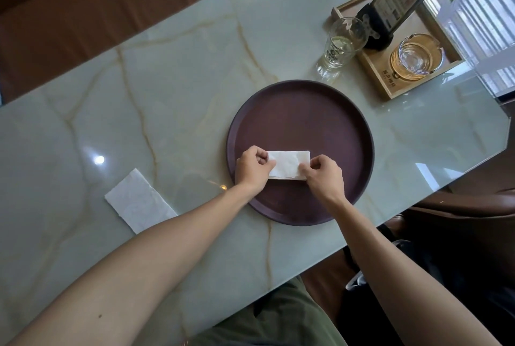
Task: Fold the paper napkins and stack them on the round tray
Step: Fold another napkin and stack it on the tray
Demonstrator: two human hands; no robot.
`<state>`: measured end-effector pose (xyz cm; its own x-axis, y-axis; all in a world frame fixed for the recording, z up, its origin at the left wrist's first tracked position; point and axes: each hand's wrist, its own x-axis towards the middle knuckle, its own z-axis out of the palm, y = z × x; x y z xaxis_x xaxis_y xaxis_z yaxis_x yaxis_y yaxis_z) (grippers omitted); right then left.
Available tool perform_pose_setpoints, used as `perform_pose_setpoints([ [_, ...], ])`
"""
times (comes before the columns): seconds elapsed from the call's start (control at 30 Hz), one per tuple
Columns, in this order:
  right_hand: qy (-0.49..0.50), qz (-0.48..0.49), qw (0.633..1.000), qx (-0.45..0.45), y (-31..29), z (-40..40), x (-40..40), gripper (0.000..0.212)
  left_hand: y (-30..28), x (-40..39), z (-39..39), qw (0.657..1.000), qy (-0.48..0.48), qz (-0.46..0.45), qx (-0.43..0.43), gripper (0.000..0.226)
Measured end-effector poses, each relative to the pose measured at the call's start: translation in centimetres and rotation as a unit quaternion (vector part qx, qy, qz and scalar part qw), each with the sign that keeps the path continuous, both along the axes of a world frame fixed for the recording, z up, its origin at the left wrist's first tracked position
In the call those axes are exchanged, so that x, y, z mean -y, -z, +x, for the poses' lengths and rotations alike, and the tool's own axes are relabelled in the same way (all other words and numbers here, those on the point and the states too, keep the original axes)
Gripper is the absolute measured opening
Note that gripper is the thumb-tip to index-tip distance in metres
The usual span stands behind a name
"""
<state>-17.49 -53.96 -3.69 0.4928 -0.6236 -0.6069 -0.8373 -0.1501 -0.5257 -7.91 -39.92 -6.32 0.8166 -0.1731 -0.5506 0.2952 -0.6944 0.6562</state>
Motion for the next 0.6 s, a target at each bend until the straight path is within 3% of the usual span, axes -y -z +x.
perform_pose_setpoints([
  [0.4, 0.018, -0.01, 0.999, -0.045, 0.4, -0.3, 0.5, 0.021, 0.3, -1.2, 0.5, 0.999, 0.014, 0.03, 0.005, 0.025],
  [0.6, 0.01, -0.074, 0.994, -0.079, -1.0, -0.9, 1.0, 0.015, 0.0, -3.0, 0.7, 1.0, -0.008, 0.02, -0.003, 0.023],
])
